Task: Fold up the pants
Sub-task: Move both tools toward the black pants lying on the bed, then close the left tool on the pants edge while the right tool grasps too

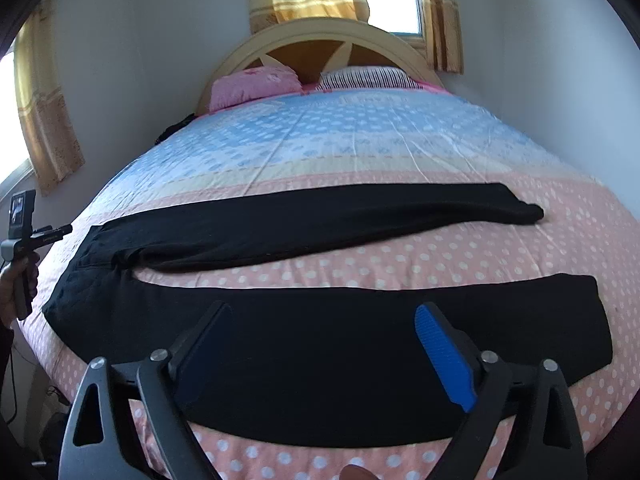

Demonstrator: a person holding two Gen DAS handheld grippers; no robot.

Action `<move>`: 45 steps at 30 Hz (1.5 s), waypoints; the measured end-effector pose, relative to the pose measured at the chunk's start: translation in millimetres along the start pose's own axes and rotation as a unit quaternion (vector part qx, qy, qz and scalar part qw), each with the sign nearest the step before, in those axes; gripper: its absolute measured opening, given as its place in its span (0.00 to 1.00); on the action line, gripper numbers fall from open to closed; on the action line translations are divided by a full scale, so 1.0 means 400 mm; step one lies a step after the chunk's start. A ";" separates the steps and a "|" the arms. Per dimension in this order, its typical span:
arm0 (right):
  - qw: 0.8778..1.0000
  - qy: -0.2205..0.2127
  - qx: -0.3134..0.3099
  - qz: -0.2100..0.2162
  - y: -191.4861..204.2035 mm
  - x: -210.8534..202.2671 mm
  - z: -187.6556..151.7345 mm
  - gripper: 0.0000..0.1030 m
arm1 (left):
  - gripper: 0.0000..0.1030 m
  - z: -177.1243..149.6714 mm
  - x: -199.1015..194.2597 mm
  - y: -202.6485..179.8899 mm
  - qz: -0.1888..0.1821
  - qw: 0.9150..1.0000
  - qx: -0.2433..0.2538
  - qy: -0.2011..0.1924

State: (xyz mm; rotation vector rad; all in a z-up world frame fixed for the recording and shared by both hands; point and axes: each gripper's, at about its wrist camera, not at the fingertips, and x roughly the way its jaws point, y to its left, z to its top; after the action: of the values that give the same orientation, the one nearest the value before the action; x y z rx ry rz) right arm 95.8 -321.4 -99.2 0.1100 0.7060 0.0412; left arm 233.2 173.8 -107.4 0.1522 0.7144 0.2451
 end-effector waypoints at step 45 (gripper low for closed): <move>0.976 0.107 0.149 -0.116 -0.704 0.442 0.353 0.73 | 0.27 0.041 0.284 -0.032 -0.093 0.990 0.010 0.103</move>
State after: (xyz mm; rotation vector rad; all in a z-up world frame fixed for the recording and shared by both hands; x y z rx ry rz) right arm 322.1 -600.1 -138.8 0.3132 0.9347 -0.2820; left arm 329.0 191.5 -169.2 0.0799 0.9307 0.0753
